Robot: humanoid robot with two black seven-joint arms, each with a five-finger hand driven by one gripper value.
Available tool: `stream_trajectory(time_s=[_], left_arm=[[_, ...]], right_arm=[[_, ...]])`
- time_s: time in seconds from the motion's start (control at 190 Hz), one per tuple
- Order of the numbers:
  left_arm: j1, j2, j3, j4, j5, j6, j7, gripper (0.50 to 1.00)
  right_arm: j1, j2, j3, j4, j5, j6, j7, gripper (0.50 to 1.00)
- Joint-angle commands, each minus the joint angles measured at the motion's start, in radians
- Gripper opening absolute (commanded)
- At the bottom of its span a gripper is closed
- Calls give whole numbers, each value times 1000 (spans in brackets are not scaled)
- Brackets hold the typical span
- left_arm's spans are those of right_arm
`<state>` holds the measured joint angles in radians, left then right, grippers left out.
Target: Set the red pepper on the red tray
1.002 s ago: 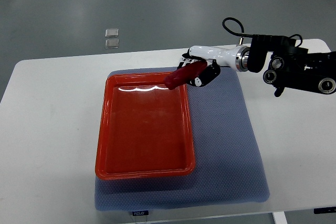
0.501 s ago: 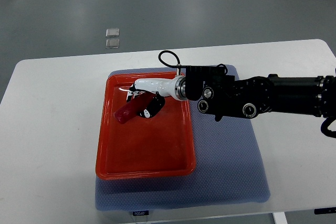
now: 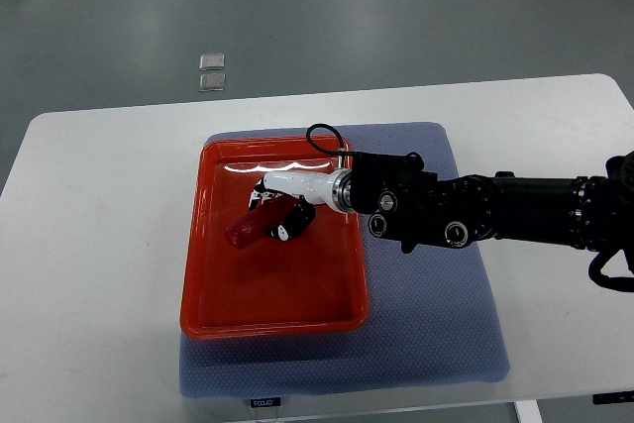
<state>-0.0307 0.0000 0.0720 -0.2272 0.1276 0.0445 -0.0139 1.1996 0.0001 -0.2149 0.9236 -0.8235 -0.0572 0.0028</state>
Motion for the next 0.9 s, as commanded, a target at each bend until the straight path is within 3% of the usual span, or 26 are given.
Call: stream_trajectory(time_s=[0.0,0.105,0.316,0.622,0.896], left_arm=[[0,0,-1,0,0,0,0,1000],[0,0,-4,2,0,0,0,1000],[2,0,-5,6,-2,0,0,1000],[2,0,-6,9,-2,0,0,1000],[11,0,-6,12,-2,0,0,1000]], right_arm=[[0,0,-1,0,1,-1,2,564],[0,0,-1,0,1,-1,2,656],[-2,0,-1,0,4,-1,3,746],[11,-2,20,1,9,2,3,795],[-5,-130,243,3,47,11,5,815]])
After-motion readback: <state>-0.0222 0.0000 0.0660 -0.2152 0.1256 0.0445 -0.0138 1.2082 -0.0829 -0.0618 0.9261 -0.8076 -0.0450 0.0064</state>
